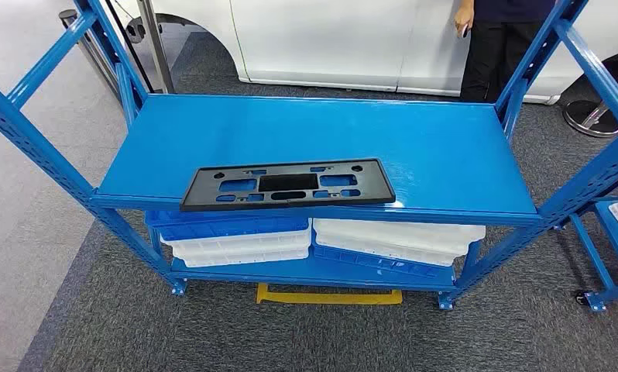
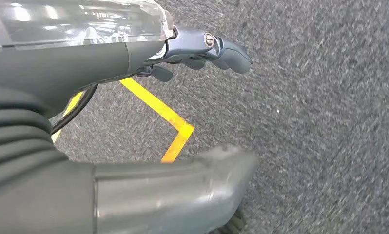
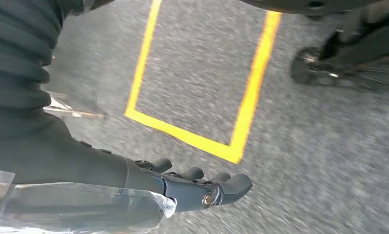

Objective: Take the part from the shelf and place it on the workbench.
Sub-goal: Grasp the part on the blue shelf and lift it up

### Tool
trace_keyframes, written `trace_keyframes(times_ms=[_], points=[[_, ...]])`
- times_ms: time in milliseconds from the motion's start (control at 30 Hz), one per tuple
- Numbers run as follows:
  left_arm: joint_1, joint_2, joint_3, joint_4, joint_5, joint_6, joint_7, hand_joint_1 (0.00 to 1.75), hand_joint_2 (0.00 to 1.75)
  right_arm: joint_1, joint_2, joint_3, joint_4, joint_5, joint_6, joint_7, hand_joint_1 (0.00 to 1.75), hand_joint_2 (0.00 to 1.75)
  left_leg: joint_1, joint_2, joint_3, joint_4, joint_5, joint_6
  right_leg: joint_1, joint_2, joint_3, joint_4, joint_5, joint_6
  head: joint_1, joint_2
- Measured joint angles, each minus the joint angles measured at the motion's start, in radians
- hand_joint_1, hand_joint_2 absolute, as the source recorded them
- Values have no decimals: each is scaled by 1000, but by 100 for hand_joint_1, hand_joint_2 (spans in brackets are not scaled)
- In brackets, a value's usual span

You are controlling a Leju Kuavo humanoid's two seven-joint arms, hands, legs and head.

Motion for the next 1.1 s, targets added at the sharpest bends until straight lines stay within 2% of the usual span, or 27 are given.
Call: trace_keyframes(times_ms=[133,300,733,1100], points=[[-4,-2,-40,6,23,11,-13,0,0,-5,1,-2,-20,-6,-26,-94,0,175,0,0,0,0,0,0,0,0,0,0,0,0,0,0],[-10,-2,-97,13,29,19,-27,0,0,-3,0,-9,-147,7,-50,-189,0,175,0,0,1,0,0,0,0,0,0,0,0,0,0,0],[-17,-2,-195,23,33,17,-70,0,0,39,-36,10,-560,99,-69,-243,0,175,0,0,0,0,0,0,0,0,0,0,0,0,0,0],[-19,-1,-287,31,19,-2,-115,0,0,82,-105,110,-979,173,-66,-287,0,175,0,0,0,0,0,0,0,1,0,0,0,0,0,0]])
